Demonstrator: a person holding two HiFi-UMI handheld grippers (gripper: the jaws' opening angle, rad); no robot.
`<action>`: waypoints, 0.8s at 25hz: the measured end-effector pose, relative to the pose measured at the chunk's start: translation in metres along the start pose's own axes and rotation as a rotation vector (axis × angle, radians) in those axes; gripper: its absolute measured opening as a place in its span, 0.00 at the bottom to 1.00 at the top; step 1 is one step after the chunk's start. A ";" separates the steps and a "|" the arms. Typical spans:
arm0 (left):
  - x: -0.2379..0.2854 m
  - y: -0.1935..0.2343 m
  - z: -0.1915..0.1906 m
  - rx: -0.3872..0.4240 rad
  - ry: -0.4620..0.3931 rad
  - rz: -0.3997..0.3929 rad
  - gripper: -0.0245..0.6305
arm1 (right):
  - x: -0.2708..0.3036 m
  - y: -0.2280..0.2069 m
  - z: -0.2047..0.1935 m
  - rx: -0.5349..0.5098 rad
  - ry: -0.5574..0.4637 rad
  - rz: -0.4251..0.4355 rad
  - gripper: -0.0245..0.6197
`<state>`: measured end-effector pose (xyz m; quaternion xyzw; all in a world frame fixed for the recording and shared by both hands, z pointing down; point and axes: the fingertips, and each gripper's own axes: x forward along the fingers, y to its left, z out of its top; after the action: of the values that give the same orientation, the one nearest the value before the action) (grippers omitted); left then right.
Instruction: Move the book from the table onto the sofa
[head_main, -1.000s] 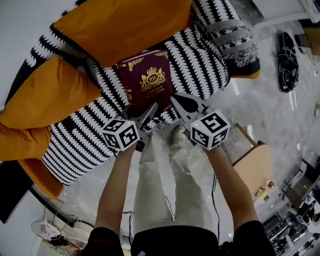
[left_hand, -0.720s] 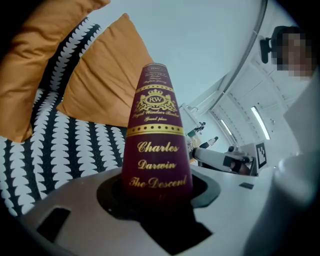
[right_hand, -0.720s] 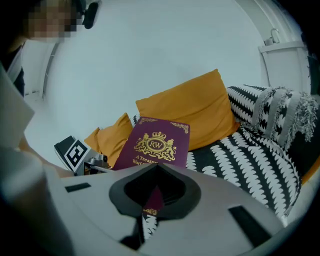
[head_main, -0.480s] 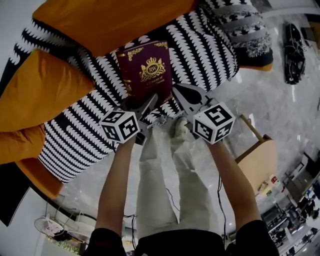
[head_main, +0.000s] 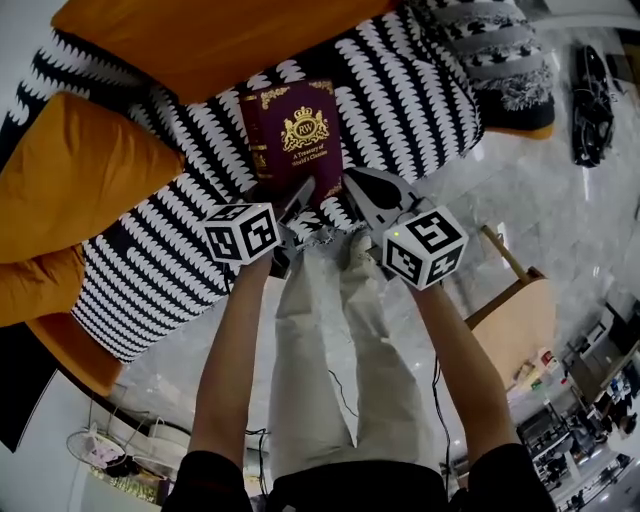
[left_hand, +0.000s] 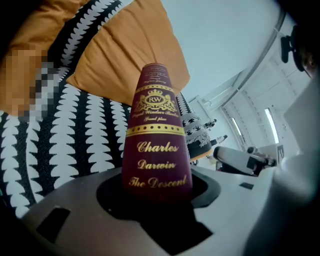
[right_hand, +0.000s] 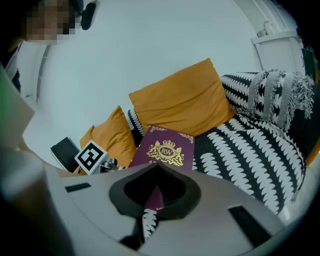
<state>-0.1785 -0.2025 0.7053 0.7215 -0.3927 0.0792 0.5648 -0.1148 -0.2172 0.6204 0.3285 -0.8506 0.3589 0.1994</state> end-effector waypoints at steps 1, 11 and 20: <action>0.001 0.002 -0.001 -0.002 0.002 0.003 0.40 | 0.000 -0.001 -0.002 0.005 -0.001 -0.001 0.06; 0.001 0.010 -0.014 -0.036 0.009 0.001 0.40 | -0.007 0.006 -0.014 0.022 -0.006 -0.001 0.06; 0.009 0.026 -0.014 -0.085 0.023 0.016 0.42 | 0.004 -0.002 -0.022 0.036 0.012 -0.004 0.06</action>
<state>-0.1848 -0.1966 0.7350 0.6928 -0.3948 0.0755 0.5987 -0.1140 -0.2038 0.6382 0.3315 -0.8422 0.3757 0.1990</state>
